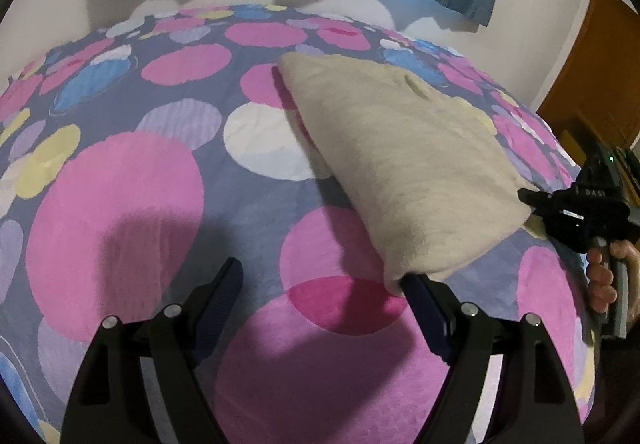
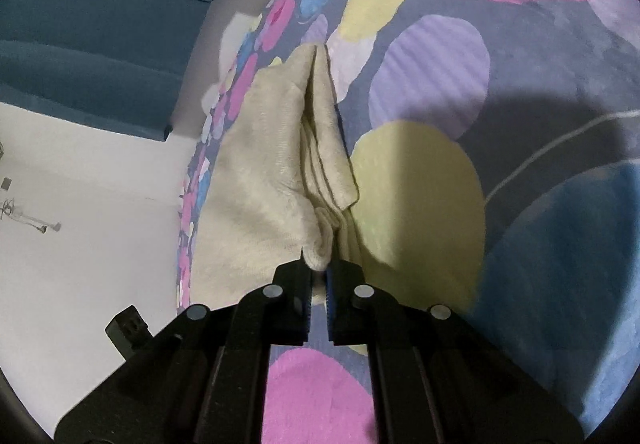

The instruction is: Fold small clothes

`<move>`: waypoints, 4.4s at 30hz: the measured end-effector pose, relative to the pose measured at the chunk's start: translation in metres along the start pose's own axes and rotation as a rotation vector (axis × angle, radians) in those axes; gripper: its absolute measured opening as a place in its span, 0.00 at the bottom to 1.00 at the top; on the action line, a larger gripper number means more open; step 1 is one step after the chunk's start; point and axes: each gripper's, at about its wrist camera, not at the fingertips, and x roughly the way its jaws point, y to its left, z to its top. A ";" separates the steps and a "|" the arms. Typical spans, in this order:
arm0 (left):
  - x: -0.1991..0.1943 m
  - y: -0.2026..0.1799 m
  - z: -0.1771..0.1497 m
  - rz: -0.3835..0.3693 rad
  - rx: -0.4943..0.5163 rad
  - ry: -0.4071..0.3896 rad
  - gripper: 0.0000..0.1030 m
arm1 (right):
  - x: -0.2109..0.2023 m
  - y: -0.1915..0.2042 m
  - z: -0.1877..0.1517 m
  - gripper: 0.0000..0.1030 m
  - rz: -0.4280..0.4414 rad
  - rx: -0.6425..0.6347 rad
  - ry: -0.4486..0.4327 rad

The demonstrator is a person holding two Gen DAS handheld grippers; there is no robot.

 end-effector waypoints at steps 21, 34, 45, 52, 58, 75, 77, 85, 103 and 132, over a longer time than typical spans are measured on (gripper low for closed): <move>0.001 0.000 0.000 0.007 -0.001 0.007 0.77 | -0.004 0.003 -0.005 0.08 0.000 -0.010 0.010; -0.047 0.008 0.013 -0.152 -0.033 -0.061 0.77 | -0.043 0.029 0.027 0.24 0.001 -0.101 -0.046; 0.017 0.008 0.029 -0.110 -0.093 0.010 0.77 | 0.052 0.034 0.123 0.31 -0.086 -0.125 -0.002; 0.016 0.010 0.026 -0.133 -0.103 0.007 0.77 | 0.076 0.029 0.141 0.04 -0.120 -0.124 0.011; 0.021 0.004 0.022 -0.120 -0.067 0.010 0.80 | 0.090 0.014 0.146 0.04 -0.118 -0.100 0.016; 0.022 0.002 0.023 -0.110 -0.065 0.008 0.81 | -0.013 0.048 0.039 0.27 0.096 -0.164 0.025; 0.022 0.002 0.023 -0.106 -0.064 0.007 0.81 | -0.009 0.048 0.025 0.33 0.083 -0.170 0.058; 0.023 0.003 0.022 -0.106 -0.063 0.009 0.82 | 0.003 0.014 0.014 0.16 -0.033 -0.112 0.083; 0.007 0.016 0.035 -0.184 -0.117 -0.025 0.84 | -0.029 0.027 0.023 0.54 0.015 -0.135 0.002; 0.128 0.052 0.146 -0.419 -0.196 0.057 0.84 | 0.089 0.037 0.127 0.61 0.109 -0.219 0.132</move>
